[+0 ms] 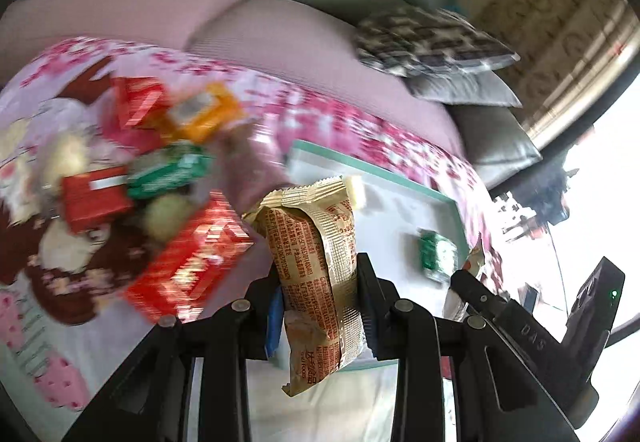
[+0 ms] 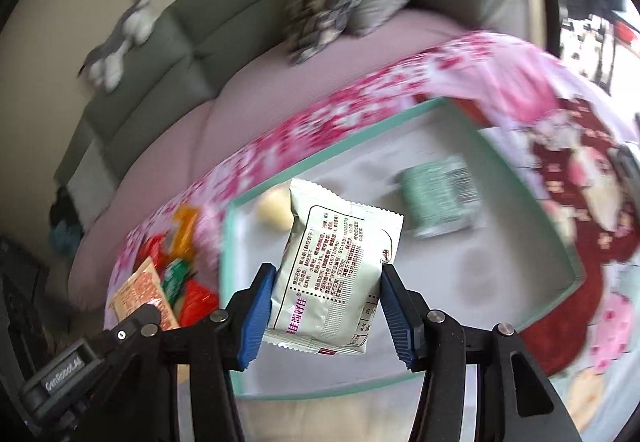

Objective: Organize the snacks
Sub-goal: 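Carry both packs into the white tray and open both grippers, then withdraw both grippers from the tray back toward the snack pile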

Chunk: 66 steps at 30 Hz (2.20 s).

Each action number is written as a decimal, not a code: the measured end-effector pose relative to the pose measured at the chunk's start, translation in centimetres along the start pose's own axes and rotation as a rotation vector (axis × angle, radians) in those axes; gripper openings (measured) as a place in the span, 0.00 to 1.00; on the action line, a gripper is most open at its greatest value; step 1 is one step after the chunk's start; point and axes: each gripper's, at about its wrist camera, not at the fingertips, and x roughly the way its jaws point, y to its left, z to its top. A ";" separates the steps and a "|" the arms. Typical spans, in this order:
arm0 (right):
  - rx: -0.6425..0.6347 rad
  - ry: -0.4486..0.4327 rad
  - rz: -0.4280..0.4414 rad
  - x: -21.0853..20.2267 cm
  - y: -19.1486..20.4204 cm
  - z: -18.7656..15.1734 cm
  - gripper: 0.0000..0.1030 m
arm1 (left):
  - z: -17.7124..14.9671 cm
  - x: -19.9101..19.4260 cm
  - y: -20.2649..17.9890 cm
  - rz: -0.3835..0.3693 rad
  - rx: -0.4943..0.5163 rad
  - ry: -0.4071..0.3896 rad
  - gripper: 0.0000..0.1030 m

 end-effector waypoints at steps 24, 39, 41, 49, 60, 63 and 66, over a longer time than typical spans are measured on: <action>0.115 0.040 -0.171 1.6 -8.7 0.4 0.54 | -2.6 6.8 -3.4 -0.049 0.094 0.132 0.34; 0.035 0.021 -0.166 1.8 -6.5 0.3 0.90 | -1.2 4.2 -2.4 0.058 0.095 0.036 0.82; 0.016 0.009 -0.152 1.7 -5.8 0.3 0.97 | -0.8 3.8 -1.8 0.081 0.077 0.014 0.86; -0.045 -0.021 -0.109 2.0 -3.3 0.1 0.99 | 0.5 1.7 1.2 0.218 0.021 -0.080 0.94; -0.178 -0.014 0.020 2.5 2.6 -1.0 1.00 | 0.9 -0.6 6.4 0.461 -0.043 -0.113 0.95; -0.225 0.001 0.051 2.8 4.7 -1.8 1.00 | 0.5 -0.8 7.7 0.510 -0.060 -0.074 0.95; -0.249 0.030 0.096 3.3 6.2 -2.7 1.00 | 0.1 -1.2 8.8 0.552 -0.069 -0.049 0.95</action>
